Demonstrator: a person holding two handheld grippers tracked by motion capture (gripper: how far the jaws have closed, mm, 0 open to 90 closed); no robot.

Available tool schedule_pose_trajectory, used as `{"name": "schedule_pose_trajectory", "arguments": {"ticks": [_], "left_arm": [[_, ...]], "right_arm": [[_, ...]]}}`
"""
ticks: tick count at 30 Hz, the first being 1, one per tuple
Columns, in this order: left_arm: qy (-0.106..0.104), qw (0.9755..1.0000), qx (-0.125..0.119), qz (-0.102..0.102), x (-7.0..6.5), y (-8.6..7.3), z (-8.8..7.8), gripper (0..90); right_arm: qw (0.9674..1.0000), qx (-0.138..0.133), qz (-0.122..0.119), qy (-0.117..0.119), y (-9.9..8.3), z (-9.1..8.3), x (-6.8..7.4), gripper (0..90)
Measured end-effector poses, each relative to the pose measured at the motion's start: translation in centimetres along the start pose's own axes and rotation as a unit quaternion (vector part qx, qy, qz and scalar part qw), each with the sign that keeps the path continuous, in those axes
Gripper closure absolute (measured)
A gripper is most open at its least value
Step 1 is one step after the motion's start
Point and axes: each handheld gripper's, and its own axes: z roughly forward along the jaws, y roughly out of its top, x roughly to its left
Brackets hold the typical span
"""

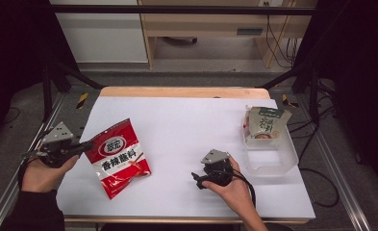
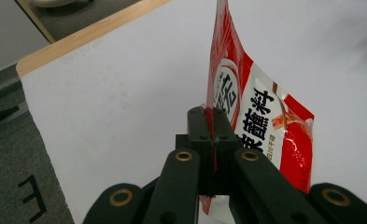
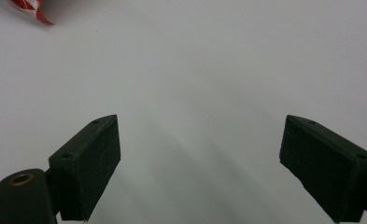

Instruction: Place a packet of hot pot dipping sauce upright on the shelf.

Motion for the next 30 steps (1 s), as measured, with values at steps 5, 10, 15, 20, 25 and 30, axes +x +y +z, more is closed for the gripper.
{"name": "schedule_pose_trajectory", "arguments": {"ticks": [5, 10, 15, 20, 25, 30], "left_arm": [[-0.001, 0.9998, -0.002, 0.018, -0.5, 1.1, -0.4, 90.0], [-0.004, 0.9990, -0.011, 0.044, -1.3, 2.5, -1.0, 90.0], [-0.019, 0.9969, -0.019, 0.074, -2.8, 4.1, -1.8, 90.0], [-0.035, 0.9951, -0.018, 0.090, -3.9, 4.8, -2.2, 90.0], [-0.041, 0.9942, -0.023, 0.097, -4.5, 5.1, -2.4, 90.0], [-0.048, 0.9928, -0.025, 0.107, -5.2, 5.4, -2.6, 90.0]], "right_arm": [[1.0000, -0.003, 0.002, -0.001, 0.2, -0.2, 0.1, 13.1], [0.9999, -0.010, -0.004, -0.004, 0.7, -0.5, 0.0, 13.1], [0.9998, -0.015, -0.007, -0.006, 1.2, -1.1, -0.2, 13.2], [0.9997, -0.021, -0.009, -0.005, 1.7, -1.7, -0.3, 13.2], [0.9996, -0.024, -0.011, -0.006, 2.1, -2.1, -0.4, 13.3], [0.9996, -0.023, -0.015, -0.004, 2.2, -2.2, -0.5, 13.4]]}}
